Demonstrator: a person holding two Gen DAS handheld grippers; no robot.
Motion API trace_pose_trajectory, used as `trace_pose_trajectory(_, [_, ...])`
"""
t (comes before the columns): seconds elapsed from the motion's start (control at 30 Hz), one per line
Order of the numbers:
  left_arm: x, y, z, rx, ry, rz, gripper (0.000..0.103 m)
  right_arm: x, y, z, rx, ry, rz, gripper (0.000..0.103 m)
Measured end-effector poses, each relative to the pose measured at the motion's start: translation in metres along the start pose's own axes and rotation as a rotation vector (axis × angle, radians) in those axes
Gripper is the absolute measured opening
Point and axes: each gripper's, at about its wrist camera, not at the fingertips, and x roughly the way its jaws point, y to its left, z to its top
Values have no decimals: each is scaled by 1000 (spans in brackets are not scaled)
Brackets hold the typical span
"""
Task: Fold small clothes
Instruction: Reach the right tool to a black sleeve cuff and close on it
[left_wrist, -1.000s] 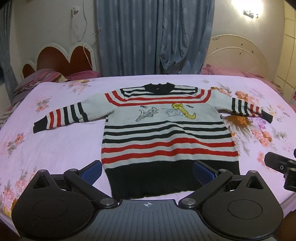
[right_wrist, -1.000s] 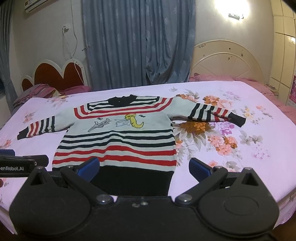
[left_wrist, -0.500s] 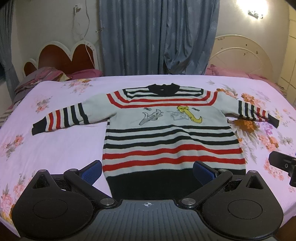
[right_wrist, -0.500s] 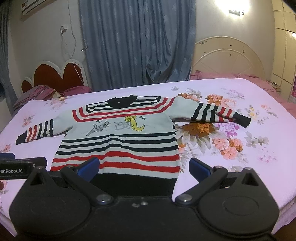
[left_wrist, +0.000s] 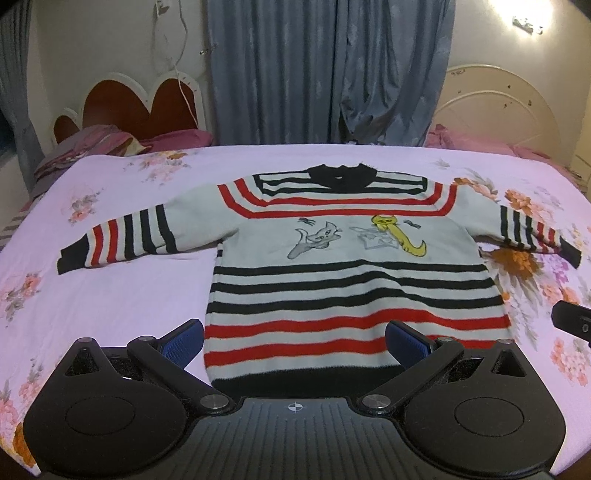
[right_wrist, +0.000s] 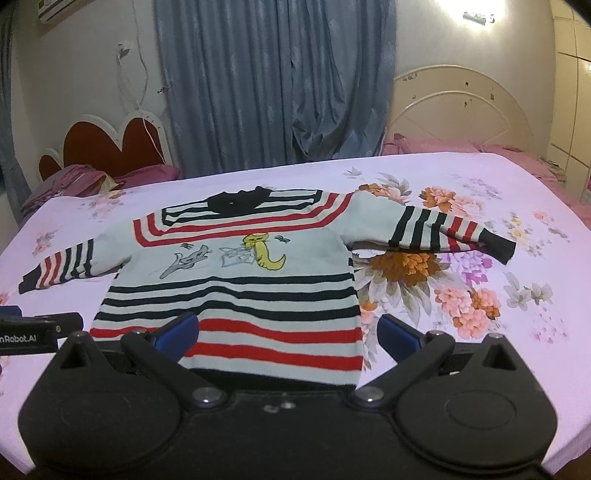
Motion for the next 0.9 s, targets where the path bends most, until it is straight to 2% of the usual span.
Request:
trace_pose_trajectory(0.37, [56, -22, 27, 6, 17, 25, 103, 52, -37, 26, 30, 12, -51, 102])
trace_pose_trajectory(0.6, [91, -45, 43, -5, 1, -23, 103, 92, -85, 44, 105, 13, -84, 102])
trace_pose_trajectory(0.9, [155, -74, 66, 19, 53, 25, 103, 151, -161, 60, 200, 47, -188, 102])
